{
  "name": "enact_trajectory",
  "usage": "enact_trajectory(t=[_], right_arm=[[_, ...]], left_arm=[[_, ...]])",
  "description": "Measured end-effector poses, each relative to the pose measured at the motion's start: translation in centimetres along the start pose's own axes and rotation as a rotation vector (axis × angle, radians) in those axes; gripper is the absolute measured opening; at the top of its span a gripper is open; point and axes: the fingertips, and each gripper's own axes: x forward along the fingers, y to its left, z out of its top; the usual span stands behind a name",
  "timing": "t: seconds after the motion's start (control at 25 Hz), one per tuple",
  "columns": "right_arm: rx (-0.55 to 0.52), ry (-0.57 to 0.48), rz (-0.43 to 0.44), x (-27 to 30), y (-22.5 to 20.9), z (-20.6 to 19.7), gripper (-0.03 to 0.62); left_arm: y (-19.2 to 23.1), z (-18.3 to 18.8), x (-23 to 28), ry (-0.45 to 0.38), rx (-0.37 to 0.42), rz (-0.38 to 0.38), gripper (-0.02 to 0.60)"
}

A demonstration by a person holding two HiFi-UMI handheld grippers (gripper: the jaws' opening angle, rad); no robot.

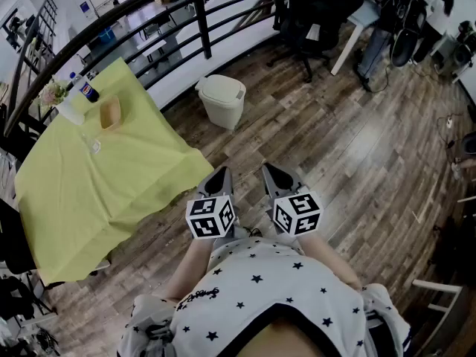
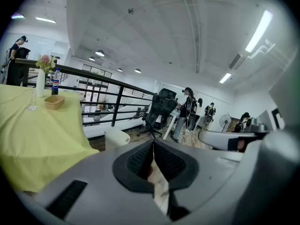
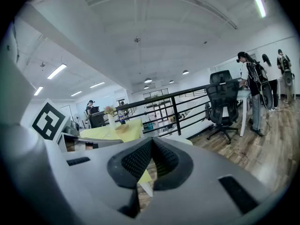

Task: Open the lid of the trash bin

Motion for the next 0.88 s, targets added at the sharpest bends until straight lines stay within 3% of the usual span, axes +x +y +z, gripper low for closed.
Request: enact_trajectory(t=[0.36, 0.88], right_arm=[[-0.007, 0.009, 0.011, 1.1, 0.4, 0.1, -0.006], [0.061, 0.001, -0.017, 7.7, 1.2, 1.9, -0.006]], left_arm=[[0.6, 0.2, 0.8, 0.018, -0.001, -0.008, 0.015], [5.3, 2.8, 3.9, 0.059, 0.019, -0.057, 0.015]])
